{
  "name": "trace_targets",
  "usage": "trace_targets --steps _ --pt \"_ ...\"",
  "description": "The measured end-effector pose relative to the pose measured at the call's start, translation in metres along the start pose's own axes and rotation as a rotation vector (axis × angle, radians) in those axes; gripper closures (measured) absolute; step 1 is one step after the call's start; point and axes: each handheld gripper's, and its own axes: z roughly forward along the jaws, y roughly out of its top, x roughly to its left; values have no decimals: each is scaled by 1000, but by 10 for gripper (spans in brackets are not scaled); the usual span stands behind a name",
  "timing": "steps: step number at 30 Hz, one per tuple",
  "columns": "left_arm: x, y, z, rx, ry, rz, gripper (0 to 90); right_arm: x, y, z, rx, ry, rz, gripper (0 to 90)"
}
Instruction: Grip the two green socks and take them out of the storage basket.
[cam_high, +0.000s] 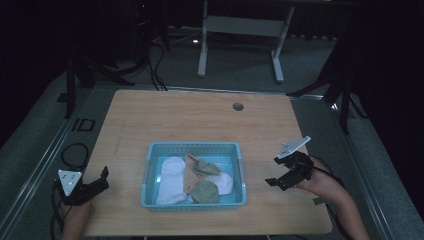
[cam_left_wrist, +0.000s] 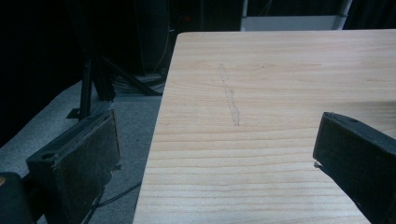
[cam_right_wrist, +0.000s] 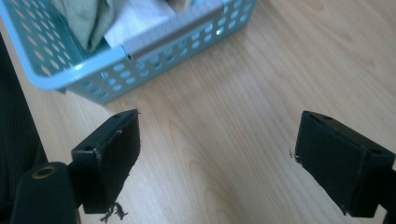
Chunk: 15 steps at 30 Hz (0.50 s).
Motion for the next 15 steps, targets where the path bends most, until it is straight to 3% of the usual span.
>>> trace_targets --steps 15 --pt "0 0 0 4 -1 -1 4 10 37 7 -9 14 -66 139"
